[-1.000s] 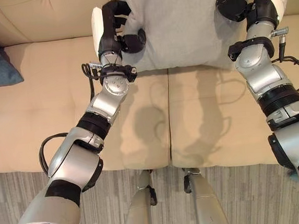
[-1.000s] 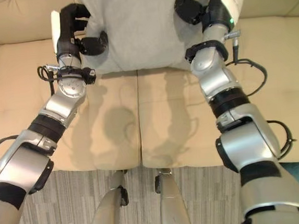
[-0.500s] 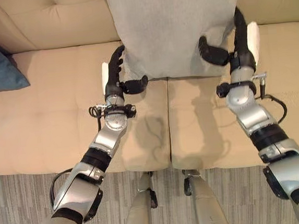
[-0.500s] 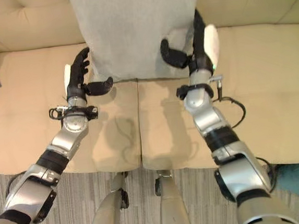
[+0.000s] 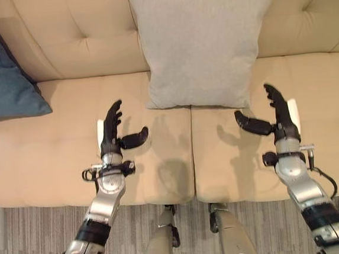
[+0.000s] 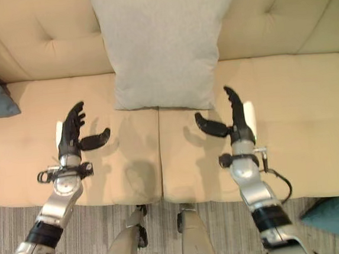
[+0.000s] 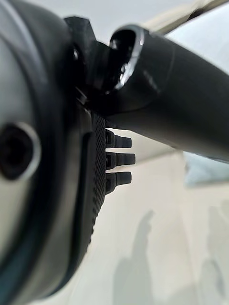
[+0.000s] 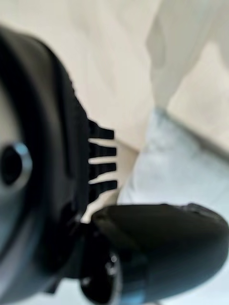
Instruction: Pick up all the scattered cushions and arrange them neatly on the sofa.
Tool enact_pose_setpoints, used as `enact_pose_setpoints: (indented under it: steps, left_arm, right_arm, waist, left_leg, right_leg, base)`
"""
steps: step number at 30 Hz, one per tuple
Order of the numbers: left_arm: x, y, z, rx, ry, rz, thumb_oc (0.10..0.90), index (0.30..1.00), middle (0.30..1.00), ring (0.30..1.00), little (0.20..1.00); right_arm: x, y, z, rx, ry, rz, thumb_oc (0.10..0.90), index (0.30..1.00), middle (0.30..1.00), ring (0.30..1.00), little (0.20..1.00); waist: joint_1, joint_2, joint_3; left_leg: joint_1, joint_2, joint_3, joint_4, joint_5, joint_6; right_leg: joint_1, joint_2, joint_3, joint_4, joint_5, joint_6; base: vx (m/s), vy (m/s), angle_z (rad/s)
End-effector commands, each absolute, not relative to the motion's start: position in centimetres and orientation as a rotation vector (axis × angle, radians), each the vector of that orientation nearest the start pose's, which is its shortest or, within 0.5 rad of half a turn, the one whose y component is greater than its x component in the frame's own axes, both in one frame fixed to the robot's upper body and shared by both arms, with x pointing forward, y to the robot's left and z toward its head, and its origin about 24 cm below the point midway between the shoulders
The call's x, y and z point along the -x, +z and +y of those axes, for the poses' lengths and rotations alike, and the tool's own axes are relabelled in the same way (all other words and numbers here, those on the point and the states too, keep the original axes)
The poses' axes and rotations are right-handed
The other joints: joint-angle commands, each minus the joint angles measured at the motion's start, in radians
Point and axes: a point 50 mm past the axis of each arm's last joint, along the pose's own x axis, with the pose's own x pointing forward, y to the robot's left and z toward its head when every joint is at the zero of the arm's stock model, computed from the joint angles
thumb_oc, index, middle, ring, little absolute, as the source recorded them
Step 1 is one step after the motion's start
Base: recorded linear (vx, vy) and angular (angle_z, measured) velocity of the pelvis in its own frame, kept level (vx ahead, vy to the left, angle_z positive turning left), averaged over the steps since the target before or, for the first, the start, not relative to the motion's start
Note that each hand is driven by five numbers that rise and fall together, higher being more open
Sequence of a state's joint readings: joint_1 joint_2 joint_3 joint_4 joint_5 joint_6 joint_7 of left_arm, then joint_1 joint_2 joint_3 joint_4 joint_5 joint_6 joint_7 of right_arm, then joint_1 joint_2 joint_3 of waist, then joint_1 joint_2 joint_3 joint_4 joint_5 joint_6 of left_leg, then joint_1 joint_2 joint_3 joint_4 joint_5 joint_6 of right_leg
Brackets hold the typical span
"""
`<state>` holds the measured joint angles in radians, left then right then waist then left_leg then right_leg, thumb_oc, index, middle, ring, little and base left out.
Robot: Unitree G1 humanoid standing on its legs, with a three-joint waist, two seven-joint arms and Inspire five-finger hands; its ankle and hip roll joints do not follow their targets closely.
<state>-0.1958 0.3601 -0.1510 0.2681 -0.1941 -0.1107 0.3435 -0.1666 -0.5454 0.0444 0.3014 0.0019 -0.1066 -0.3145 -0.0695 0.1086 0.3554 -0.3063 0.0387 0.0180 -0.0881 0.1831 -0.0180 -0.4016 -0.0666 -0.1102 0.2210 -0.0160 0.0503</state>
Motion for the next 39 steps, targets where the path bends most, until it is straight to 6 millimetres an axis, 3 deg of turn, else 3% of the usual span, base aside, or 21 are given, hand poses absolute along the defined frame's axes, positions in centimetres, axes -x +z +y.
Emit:
enact_pose_setpoints:
  steps: [1,2,3,4,7,8,9,12,16,17,21,23,25,29,32,36,37,39]
  left_arm:
    - [-27.5,3.7,21.9,-0.187,0.207,-0.037,0.800,0.900,0.900,0.900,0.900]
    - [-26.5,2.1,22.4,-0.182,0.204,0.035,0.800,0.900,0.900,0.900,0.900]
    - [-26.5,2.1,22.4,-0.182,0.204,0.035,0.800,0.900,0.900,0.900,0.900]
    - [-24.2,-0.8,23.3,-0.176,0.196,0.173,0.800,0.900,0.900,0.900,0.900]
    - [-20.7,-5.1,24.3,-0.218,0.185,0.389,0.800,0.900,0.900,0.900,0.900]
    - [-20.8,-5.1,24.3,-0.218,0.185,0.388,0.800,0.900,0.900,0.900,0.900]
    - [-18.4,-7.7,24.7,-0.278,0.167,0.527,0.800,0.900,0.900,0.900,0.900]
    - [-14.4,-11.7,25.0,-0.330,0.163,0.780,0.800,0.900,0.900,0.900,0.900]
    - [-9.9,-14.5,25.0,-0.342,0.207,1.012,0.800,0.900,0.900,0.900,0.900]
    - [-9.9,-14.5,25.0,-0.342,0.208,1.012,0.800,0.900,0.900,0.900,0.900]
    - [-8.5,-15.4,24.7,-0.382,0.184,1.097,0.800,0.900,0.900,0.900,0.900]
    - [-8.7,-15.3,24.6,-0.382,0.186,1.089,0.800,0.900,0.900,0.900,0.900]
    - [-10.0,-15.0,24.3,-0.381,0.175,1.044,0.800,0.900,0.900,0.900,0.900]
    - [-10.9,-14.9,23.6,-0.386,0.160,1.015,0.800,0.900,0.900,0.900,0.900]
    - [-11.7,-14.8,23.1,-0.367,0.167,0.984,0.800,0.900,0.900,0.900,0.900]
    - [-12.6,-14.5,22.9,-0.380,0.160,0.955,0.800,0.900,0.900,0.900,0.900]
    - [-13.5,-14.1,22.9,-0.383,0.166,0.928,0.800,0.900,0.900,0.900,0.900]
    - [-13.9,-14.0,23.1,-0.392,0.173,0.919,0.800,0.900,0.900,0.900,0.900]
  right_arm:
    - [-27.1,6.2,-27.4,0.547,-0.305,-0.082,0.800,0.900,0.900,0.900,0.900]
    - [-26.4,5.0,-27.6,0.560,-0.298,-0.027,0.800,0.900,0.900,0.900,0.900]
    - [-26.4,5.0,-27.6,0.560,-0.298,-0.027,0.800,0.900,0.900,0.900,0.900]
    - [-25.3,2.9,-28.1,0.598,-0.267,0.071,0.800,0.900,0.900,0.900,0.900]
    - [-23.6,-0.4,-28.2,0.643,-0.201,0.222,0.800,0.900,0.900,0.900,0.900]
    - [-23.6,-0.4,-28.2,0.643,-0.201,0.222,0.800,0.900,0.900,0.900,0.900]
    - [-22.4,-2.4,-28.2,0.660,-0.165,0.316,0.800,0.900,0.900,0.900,0.900]
    - [-20.4,-5.7,-28.1,0.746,-0.094,0.477,0.800,0.900,0.900,0.900,0.900]
    - [-17.7,-8.8,-27.9,0.789,-0.040,0.643,0.800,0.900,0.900,0.900,0.900]
    - [-17.7,-8.8,-27.9,0.789,-0.040,0.643,0.800,0.900,0.900,0.900,0.900]
    - [-14.5,-11.6,-28.0,0.851,0.036,0.834,0.800,0.900,0.900,0.900,0.900]
    - [-14.3,-11.7,-28.1,0.884,0.056,0.851,0.800,0.900,0.900,0.900,0.900]
    - [-13.8,-12.1,-28.8,0.934,0.064,0.907,0.800,0.900,0.900,0.900,0.900]
    - [-13.8,-12.0,-29.7,0.969,0.037,0.940,0.800,0.900,0.900,0.900,0.900]
    - [-14.5,-11.7,-30.0,0.973,0.011,0.943,0.800,0.900,0.900,0.900,0.900]
    - [-15.1,-11.6,-29.8,0.972,-0.004,0.938,0.800,0.900,0.900,0.900,0.900]
    - [-15.8,-11.4,-29.7,0.980,-0.023,0.919,0.800,0.900,0.900,0.900,0.900]
    - [-16.2,-11.4,-29.3,0.976,-0.019,0.914,0.800,0.900,0.900,0.900,0.900]
  waist:
    - [-0.004,-0.061,-0.183]
    - [-0.004,-0.063,-0.189]
    - [-0.004,-0.064,-0.191]
    - [-0.001,-0.069,-0.205]
    - [0.004,-0.076,-0.218]
    - [0.004,-0.076,-0.220]
    - [0.008,-0.080,-0.232]
    - [0.016,-0.087,-0.249]
    - [0.022,-0.098,-0.261]
    - [0.021,-0.098,-0.259]
    - [0.027,-0.112,-0.251]
    - [0.031,-0.116,-0.246]
    - [0.036,-0.128,-0.231]
    - [0.026,-0.126,-0.235]
    - [0.011,-0.108,-0.250]
    - [-0.001,-0.112,-0.245]
    - [-0.002,-0.125,-0.234]
    - [0.001,-0.140,-0.220]
  left_leg:
    - [0.124,-0.025,0.052,0.001,-0.155,-0.032]
    - [0.140,-0.025,0.053,0.001,-0.158,-0.029]
    - [0.136,-0.025,0.053,0.001,-0.155,-0.029]
    - [0.161,-0.023,0.058,0.001,-0.160,-0.024]
    - [0.219,-0.022,0.067,0.001,-0.174,-0.019]
    - [0.216,-0.023,0.067,0.001,-0.172,-0.019]
    - [0.248,-0.022,0.070,0.001,-0.180,-0.018]
    - [0.294,-0.022,0.072,0.001,-0.190,-0.018]
    - [0.342,-0.017,0.079,0.016,-0.207,-0.022]
    - [0.344,-0.017,0.079,0.016,-0.208,-0.022]
    - [0.354,-0.011,0.076,0.072,-0.222,-0.028]
    - [0.346,-0.012,0.070,0.091,-0.226,-0.028]
    - [0.320,-0.027,0.047,0.182,-0.268,-0.030]
    - [0.364,-0.024,0.003,0.276,-0.282,-0.043]
    - [0.419,-0.023,-0.041,0.239,-0.306,-0.046]
    - [0.438,-0.044,-0.021,0.171,-0.373,-0.013]
    - [0.435,-0.068,-0.021,0.144,-0.400,0.009]
    - [0.423,-0.094,-0.023,0.130,-0.395,0.024]
  right_leg:
    - [0.136,0.026,-0.011,-0.162,0.016,0.054]
    - [0.154,0.027,-0.011,-0.170,0.018,0.054]
    - [0.152,0.027,-0.011,-0.173,0.022,0.054]
    - [0.183,0.029,-0.009,-0.188,0.023,0.056]
    - [0.245,0.034,-0.005,-0.210,0.021,0.058]
    - [0.243,0.034,-0.005,-0.212,0.024,0.058]
    - [0.277,0.035,0.000,-0.223,0.021,0.059]
    - [0.328,0.038,0.006,-0.241,0.012,0.059]
    - [0.393,0.042,0.012,-0.259,-0.004,0.054]
    - [0.395,0.042,0.012,-0.259,-0.004,0.054]
    - [0.453,0.043,0.002,-0.293,-0.013,0.042]
    - [0.451,0.041,0.002,-0.295,-0.008,0.042]
    - [0.416,0.024,0.005,-0.277,0.007,0.041]
    - [0.362,0.008,0.002,-0.251,0.041,0.052]
    - [0.294,0.005,0.008,-0.227,0.064,0.066]
    - [0.242,-0.017,0.011,-0.207,0.098,0.086]
    - [0.201,-0.035,0.021,-0.205,0.133,0.110]
    - [0.176,-0.053,0.022,-0.225,0.172,0.136]
  base:
    - [0.00,0.000,0.00]
    - [-0.01,0.001,-0.03]
    - [0.00,0.000,0.00]
    - [0.00,0.000,0.00]
    - [0.01,0.000,-0.05]
    - [0.01,-0.013,-0.15]
    - [-0.01,-0.014,-0.16]
    - [0.00,-0.014,-0.06]
    - [0.03,-0.047,-0.02]
    - [-0.01,-0.043,-0.03]
    - [-0.07,-0.057,0.04]
    - [-0.13,-0.018,0.03]
    - [-0.25,0.023,-0.01]
    - [-0.20,0.100,-0.19]
    - [-0.19,0.137,-0.13]
    - [-0.21,0.162,0.04]
    - [-0.28,0.191,-0.28]
    - [-0.29,0.187,-0.37]
